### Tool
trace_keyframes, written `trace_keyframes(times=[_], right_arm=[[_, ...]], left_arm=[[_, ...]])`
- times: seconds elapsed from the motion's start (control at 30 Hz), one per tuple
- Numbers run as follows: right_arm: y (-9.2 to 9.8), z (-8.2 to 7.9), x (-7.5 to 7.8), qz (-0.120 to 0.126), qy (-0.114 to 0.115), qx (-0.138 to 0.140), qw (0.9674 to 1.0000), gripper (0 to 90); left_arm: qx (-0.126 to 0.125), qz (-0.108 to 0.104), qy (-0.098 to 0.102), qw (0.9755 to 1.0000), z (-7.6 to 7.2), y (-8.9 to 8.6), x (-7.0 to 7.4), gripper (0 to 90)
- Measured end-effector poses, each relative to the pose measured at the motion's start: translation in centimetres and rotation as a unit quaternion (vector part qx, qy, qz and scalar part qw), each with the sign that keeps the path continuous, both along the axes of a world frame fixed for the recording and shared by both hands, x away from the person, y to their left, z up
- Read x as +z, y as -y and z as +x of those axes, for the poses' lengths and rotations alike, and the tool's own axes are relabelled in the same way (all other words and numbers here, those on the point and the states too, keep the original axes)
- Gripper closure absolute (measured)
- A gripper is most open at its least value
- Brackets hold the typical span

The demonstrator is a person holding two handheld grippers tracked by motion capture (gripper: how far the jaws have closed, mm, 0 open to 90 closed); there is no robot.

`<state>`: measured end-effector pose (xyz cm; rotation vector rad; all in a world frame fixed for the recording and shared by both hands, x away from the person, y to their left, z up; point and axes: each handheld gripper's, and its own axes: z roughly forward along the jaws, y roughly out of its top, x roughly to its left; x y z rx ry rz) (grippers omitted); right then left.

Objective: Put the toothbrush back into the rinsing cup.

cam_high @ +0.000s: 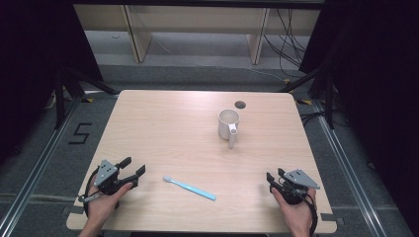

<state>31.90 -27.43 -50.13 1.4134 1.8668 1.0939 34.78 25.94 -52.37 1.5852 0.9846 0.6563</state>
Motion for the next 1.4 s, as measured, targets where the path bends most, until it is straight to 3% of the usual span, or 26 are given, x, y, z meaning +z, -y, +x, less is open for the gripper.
trace_keyframes(times=[0.03, 0.13, 0.2, 0.23, 0.27, 0.3, 0.33, 0.4, 0.43, 0.47, 0.5, 0.6, 0.63, 0.7, 0.73, 0.87, 0.9, 0.97, 1.07, 1.1, 1.13, 1.23, 1.3, 1.4], right_arm=[[0.2, 0.2, -0.1, -0.011, 0.012, 0.006, 0.9998, 51.6], [0.5, 0.4, 0.0, -0.025, 0.018, 0.016, 0.9994, 51.3], [0.1, 0.2, 0.1, -0.004, -0.001, 0.008, 1.0000, 51.0], [0.3, 0.5, 0.1, -0.020, 0.005, 0.022, 0.9995, 51.0], [0.1, 0.4, 0.2, -0.015, 0.001, 0.021, 0.9997, 51.0], [0.2, 0.6, 0.3, -0.029, 0.009, 0.028, 0.9991, 51.0], [0.0, 0.5, 0.4, -0.020, 0.001, 0.029, 0.9994, 51.0], [-0.2, 0.6, 0.7, -0.029, -0.007, 0.038, 0.9988, 51.0], [-0.2, 0.8, 0.8, -0.043, 0.002, 0.046, 0.9980, 51.1], [-0.5, 0.6, 1.0, -0.030, -0.012, 0.038, 0.9987, 51.1], [-0.4, 0.9, 1.1, -0.039, -0.005, 0.055, 0.9977, 51.1], [-1.0, 0.9, 1.5, -0.045, -0.014, 0.055, 0.9974, 51.0], [-1.0, 1.2, 1.7, -0.059, -0.007, 0.067, 0.9960, 51.0], [-1.4, 1.1, 2.0, -0.057, -0.023, 0.071, 0.9956, 51.1], [-1.5, 1.2, 2.2, -0.066, -0.018, 0.078, 0.9946, 51.1], [-1.9, 1.6, 2.9, -0.079, -0.038, 0.097, 0.9915, 51.3], [-2.0, 1.6, 3.1, -0.082, -0.051, 0.102, 0.9902, 51.3], [-2.0, 2.0, 3.3, -0.097, -0.055, 0.116, 0.9870, 51.8], [-2.3, 2.3, 3.8, -0.107, -0.092, 0.126, 0.9819, 52.3], [-2.3, 2.3, 3.8, -0.107, -0.092, 0.126, 0.9819, 52.3], [-2.5, 2.5, 4.1, -0.119, -0.111, 0.133, 0.9776, 52.8], [-2.9, 2.8, 4.4, -0.133, -0.138, 0.152, 0.9697, 52.9], [-3.1, 3.1, 4.6, -0.150, -0.153, 0.174, 0.9611, 53.1], [-3.6, 3.3, 4.8, -0.165, -0.182, 0.187, 0.9511, 53.1]], left_arm=[[0.002, 0.000, -0.002, 1.0000, 0.0, 0.0, 0.0, 31.9], [0.006, 0.006, -0.011, 0.9999, -0.1, 0.1, 0.1, 31.9], [0.005, 0.011, -0.011, 0.9999, -0.1, 0.1, 0.1, 31.9], [0.001, 0.009, -0.007, 0.9999, 0.0, 0.2, 0.0, 31.9], [0.000, 0.012, -0.004, 0.9999, 0.1, 0.2, 0.0, 31.9], [0.002, 0.016, -0.010, 0.9998, -0.1, 0.3, 0.1, 31.9], [-0.001, 0.017, -0.011, 0.9998, -0.1, 0.3, 0.1, 31.9], [-0.003, 0.018, -0.010, 0.9998, -0.1, 0.4, 0.1, 31.8], [-0.005, 0.020, -0.010, 0.9997, -0.1, 0.4, 0.1, 31.9], [-0.007, 0.021, -0.011, 0.9997, -0.1, 0.4, 0.1, 31.8], [-0.008, 0.020, -0.011, 0.9997, -0.1, 0.5, 0.1, 31.9], [-0.015, 0.018, -0.002, 0.9997, 0.0, 0.7, 0.0, 31.9], [-0.011, 0.026, -0.009, 0.9995, -0.1, 0.7, 0.1, 31.9], [-0.012, 0.025, -0.009, 0.9996, -0.1, 0.8, 0.1, 31.9], [-0.012, 0.025, -0.009, 0.9996, -0.1, 0.8, 0.1, 31.9], [-0.012, 0.021, -0.011, 0.9996, -0.1, 0.7, 0.1, 31.8], [-0.013, 0.021, -0.011, 0.9996, 0.0, 0.7, 0.1, 31.8], [-0.012, 0.021, -0.013, 0.9996, 0.0, 0.6, 0.1, 31.8], [-0.013, 0.022, -0.014, 0.9996, 0.0, 0.7, 0.1, 31.8], [-0.013, 0.022, -0.014, 0.9996, 0.0, 0.7, 0.1, 31.8], [-0.014, 0.024, -0.013, 0.9995, 0.0, 0.7, 0.1, 31.8], [-0.015, 0.022, -0.012, 0.9996, 0.0, 0.7, 0.1, 31.8], [-0.015, 0.022, -0.012, 0.9996, 0.0, 0.7, 0.1, 31.8], [-0.015, 0.024, -0.013, 0.9995, 0.0, 0.7, 0.1, 31.8]])
